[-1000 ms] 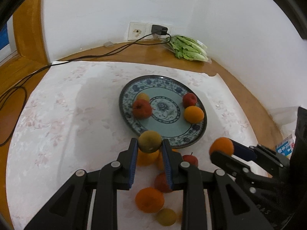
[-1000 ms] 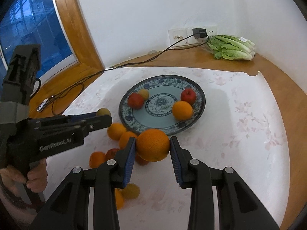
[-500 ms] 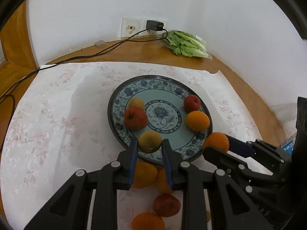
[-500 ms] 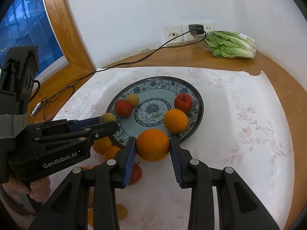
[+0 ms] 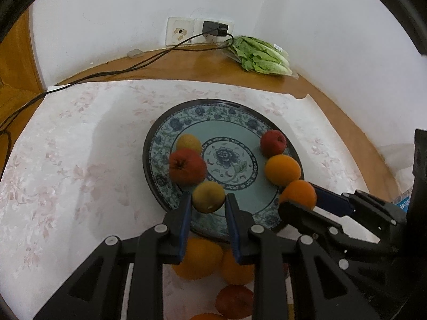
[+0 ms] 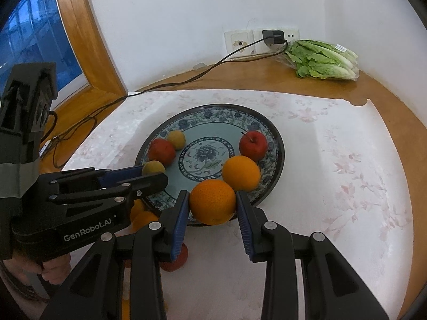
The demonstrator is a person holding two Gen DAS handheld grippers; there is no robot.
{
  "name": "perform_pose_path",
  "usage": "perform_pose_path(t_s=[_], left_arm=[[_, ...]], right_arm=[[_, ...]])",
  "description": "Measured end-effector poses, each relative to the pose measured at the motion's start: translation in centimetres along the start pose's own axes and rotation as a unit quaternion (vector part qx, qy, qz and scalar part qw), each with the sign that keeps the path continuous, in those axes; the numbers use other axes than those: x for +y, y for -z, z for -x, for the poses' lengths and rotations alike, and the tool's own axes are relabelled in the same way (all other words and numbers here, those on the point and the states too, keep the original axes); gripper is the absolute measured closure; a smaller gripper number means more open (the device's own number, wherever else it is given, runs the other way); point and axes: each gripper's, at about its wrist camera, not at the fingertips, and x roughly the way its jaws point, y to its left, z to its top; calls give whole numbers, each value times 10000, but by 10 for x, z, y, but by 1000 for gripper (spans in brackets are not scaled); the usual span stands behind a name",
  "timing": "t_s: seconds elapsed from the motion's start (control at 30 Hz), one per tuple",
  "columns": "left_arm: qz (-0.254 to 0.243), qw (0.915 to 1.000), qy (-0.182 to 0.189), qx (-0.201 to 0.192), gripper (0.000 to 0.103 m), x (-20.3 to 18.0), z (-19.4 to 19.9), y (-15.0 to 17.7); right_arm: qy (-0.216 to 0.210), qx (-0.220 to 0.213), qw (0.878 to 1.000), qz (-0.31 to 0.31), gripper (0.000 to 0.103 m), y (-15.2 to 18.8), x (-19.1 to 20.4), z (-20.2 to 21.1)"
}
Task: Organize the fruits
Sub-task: 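Carry the yellow-green fruit and the orange over the plate with both tools, then open both tools to release the orange and yellow-green fruit onto the plate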
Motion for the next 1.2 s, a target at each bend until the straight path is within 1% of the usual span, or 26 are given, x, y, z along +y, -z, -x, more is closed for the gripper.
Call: perform_pose_path(t_s=[0.37,0.47,0.93,1.03,1.2], left_arm=[[-46,10000,-5,22,77,1,-8,-4],[-48,10000,12,24,77,1,-9,-5],[-92,10000,-7,7,77,0,-10,-4],[-119,9999,-13,14,75,-1,-9,-3],[-175,9998,0,-25,70,-4,-1,-2]], right_arm=[[19,61,10000,14,67,0,-1,-9],[81,35,9999,59,67,0,0,-10],[5,-31,10000,7,67,2,-2,-10],[-25,-36,10000,-21,67,2,-3,-9],[-22,-97,9999,-26,60,2,-2,-4]])
